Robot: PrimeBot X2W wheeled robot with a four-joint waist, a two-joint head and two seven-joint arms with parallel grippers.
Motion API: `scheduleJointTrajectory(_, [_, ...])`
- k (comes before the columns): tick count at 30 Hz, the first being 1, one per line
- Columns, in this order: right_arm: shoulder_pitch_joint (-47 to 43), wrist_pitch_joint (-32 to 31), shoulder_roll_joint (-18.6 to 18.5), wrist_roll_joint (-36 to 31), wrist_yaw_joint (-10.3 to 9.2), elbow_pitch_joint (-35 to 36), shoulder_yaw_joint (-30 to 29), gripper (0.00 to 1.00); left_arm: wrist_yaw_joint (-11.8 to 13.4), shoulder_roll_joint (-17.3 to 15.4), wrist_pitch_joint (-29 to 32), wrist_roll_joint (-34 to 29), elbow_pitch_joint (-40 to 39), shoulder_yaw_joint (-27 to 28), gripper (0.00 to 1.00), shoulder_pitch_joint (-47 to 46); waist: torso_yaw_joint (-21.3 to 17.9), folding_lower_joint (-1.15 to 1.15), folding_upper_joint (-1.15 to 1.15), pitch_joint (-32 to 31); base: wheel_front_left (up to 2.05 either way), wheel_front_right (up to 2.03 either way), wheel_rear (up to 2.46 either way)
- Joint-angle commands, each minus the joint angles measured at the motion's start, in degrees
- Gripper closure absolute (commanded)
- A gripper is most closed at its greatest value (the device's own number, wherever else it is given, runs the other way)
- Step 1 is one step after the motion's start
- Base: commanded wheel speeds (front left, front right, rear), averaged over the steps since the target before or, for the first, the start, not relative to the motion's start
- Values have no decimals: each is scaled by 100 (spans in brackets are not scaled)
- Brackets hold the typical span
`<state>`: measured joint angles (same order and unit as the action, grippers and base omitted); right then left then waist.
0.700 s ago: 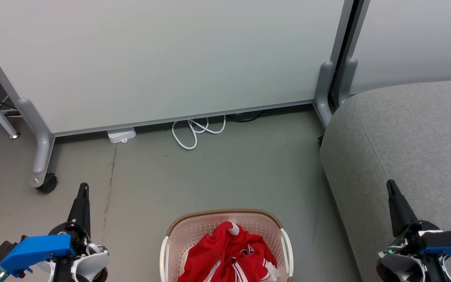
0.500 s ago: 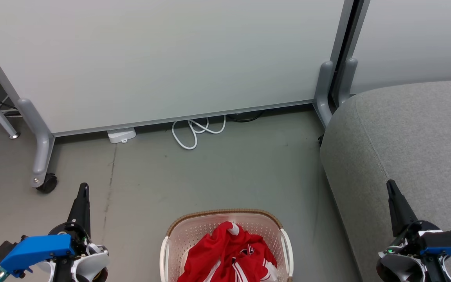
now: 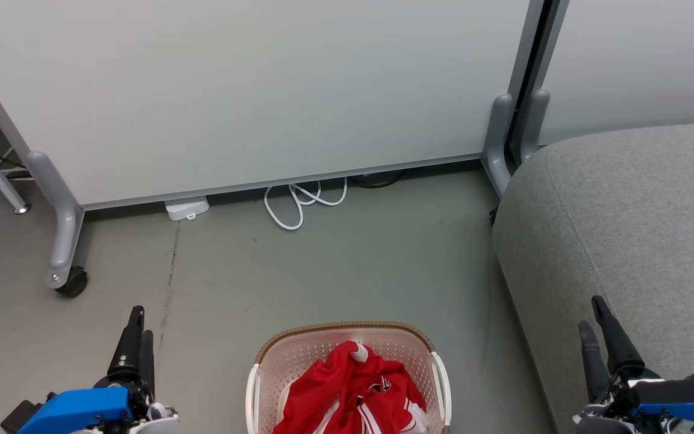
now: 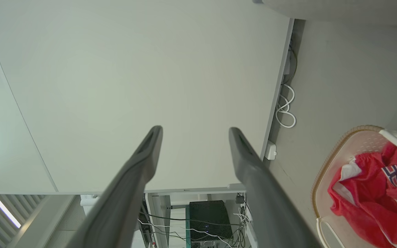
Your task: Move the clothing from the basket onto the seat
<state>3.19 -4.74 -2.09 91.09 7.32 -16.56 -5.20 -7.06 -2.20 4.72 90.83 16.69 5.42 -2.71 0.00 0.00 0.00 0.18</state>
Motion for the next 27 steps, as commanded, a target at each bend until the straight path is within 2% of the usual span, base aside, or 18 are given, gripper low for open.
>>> scheduleJointTrajectory(1, [128, 74, -28, -121, 7, 111, 34, 0, 34, -38, -75, -169, -129, -25, 0, -175, 1, 0, 0, 3, 0, 0, 0])
scheduleJointTrajectory(5, [147, 185, -32, -445, 8, 103, 47, 0, 120, -41, -185, -621, -200, -92, 0, -184, 1, 0, 0, 10, 0, 0, 0])
scheduleJointTrajectory(19, [167, 531, -45, -2296, 11, 138, 65, 0, 348, -106, -532, -2627, -316, -549, 0, -207, 27, 0, 0, 3, 0, 0, 0])
scheduleJointTrajectory(27, [142, 711, -52, -3319, 12, 164, 92, 0, 453, -164, -708, -3554, -357, -779, 0, -200, 47, 0, 0, -4, 0, 0, 0])
